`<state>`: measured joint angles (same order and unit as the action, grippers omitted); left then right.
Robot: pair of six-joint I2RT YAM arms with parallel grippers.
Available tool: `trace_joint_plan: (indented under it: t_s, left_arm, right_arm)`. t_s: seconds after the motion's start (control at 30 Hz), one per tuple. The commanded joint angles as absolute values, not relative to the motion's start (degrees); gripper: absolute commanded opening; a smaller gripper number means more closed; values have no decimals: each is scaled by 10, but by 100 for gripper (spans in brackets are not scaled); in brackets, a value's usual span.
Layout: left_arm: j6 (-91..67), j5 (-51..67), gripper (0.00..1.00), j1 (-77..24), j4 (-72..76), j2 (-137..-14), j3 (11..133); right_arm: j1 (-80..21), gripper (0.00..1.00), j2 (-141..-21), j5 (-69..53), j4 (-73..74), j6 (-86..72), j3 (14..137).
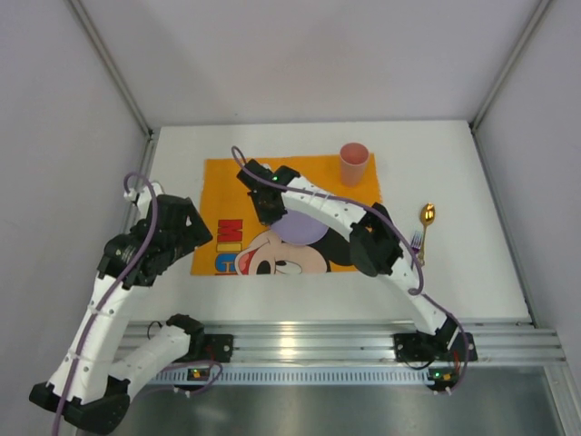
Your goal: Set the dinner table for one person
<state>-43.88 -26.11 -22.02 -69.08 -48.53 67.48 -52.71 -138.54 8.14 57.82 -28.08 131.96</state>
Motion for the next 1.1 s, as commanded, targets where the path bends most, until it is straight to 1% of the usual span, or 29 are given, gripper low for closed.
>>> trace_joint_plan:
  t_s: [0.0,0.03,0.1,0.13,0.2,0.23,0.3,0.37,0.4,0.43,0.47,0.5,0.53,0.57,0.6,0.63,0.67,0.7,0.73,0.77,0.8,0.87,0.9,0.93,1.0,1.07]
  left_arm:
    - [-431,-251,91,-219,-712,-495,704]
    - [-428,-250,91,-220,-711,-498,707]
    - [-425,-250,91,-220,-708,-508,715]
    - [-423,-248,91,-220,-704,-511,715]
    - [-421,-243,91,-220,-689,-518,712]
    - [-421,-237,91,-219,-682,-521,710]
    - [-420,-230,91,-220,-660,-532,705]
    - [-417,-217,91,-220,-643,-539,697]
    - [-416,-213,90,-220,-624,-547,695]
    - [-413,-206,90,-220,-614,-552,691]
    - [-410,-192,90,-220,-601,-562,688]
    - [-406,-184,91,-220,-579,-567,684]
    - [-404,-178,91,-221,-568,-573,677]
    - [-403,-167,91,-221,-557,-585,672]
    - [-402,-161,91,-221,-548,-591,668]
    - [-402,-156,91,-223,-527,-598,664]
    - [-403,-149,91,-224,-516,-611,653]
    - [-403,-138,90,-227,-501,-618,648]
    - [-405,-133,91,-233,-478,-624,639]
    - [-405,-129,91,-237,-469,-641,637]
    - [-405,-124,91,-249,-460,-649,636]
    - [-404,-124,91,-261,-443,-679,641]
    - [-401,-124,91,-268,-439,-688,644]
    - [-397,-117,91,-279,-433,-708,651]
    - [-395,-109,90,-291,-432,-729,661]
    - [-392,-110,90,-299,-432,-755,677]
  right_arm:
    - [-526,9,-1398,46,520,-291,1329]
    - [-526,26,-1395,39,515,-287,1330]
    - [-526,44,-1380,26,501,-287,1314]
    - [-526,59,-1369,20,492,-282,1303]
    - [-526,67,-1325,17,474,-280,1267]
    - [-526,73,-1290,16,469,-276,1256]
    - [-523,78,-1250,25,466,-273,1219]
    - [-517,83,-1172,53,461,-267,1176]
    - [-512,85,-1139,64,451,-269,1116]
    - [-506,87,-1073,74,443,-271,1080]
    - [-490,86,-1037,85,428,-272,1041]
    - [-478,87,-1001,91,423,-272,962]
    - [-467,87,-931,97,420,-277,922]
    - [-434,88,-898,102,419,-279,883]
    - [-414,88,-864,100,418,-282,808]
    - [-390,88,-804,96,419,-288,771]
    - [-341,88,-776,82,423,-292,736]
    - [-315,88,-753,77,426,-292,675]
    - [-290,88,-718,74,433,-294,650]
    - [-237,87,-705,63,448,-294,626]
    - [-211,85,-695,56,453,-294,586]
    - [-142,82,-680,26,453,-293,536]
    - [-124,79,-680,15,449,-292,523]
    - [-91,72,-688,4,446,-290,506]
    - [-70,66,-702,-16,453,-289,499]
    - [-63,66,-722,-5,474,-294,496]
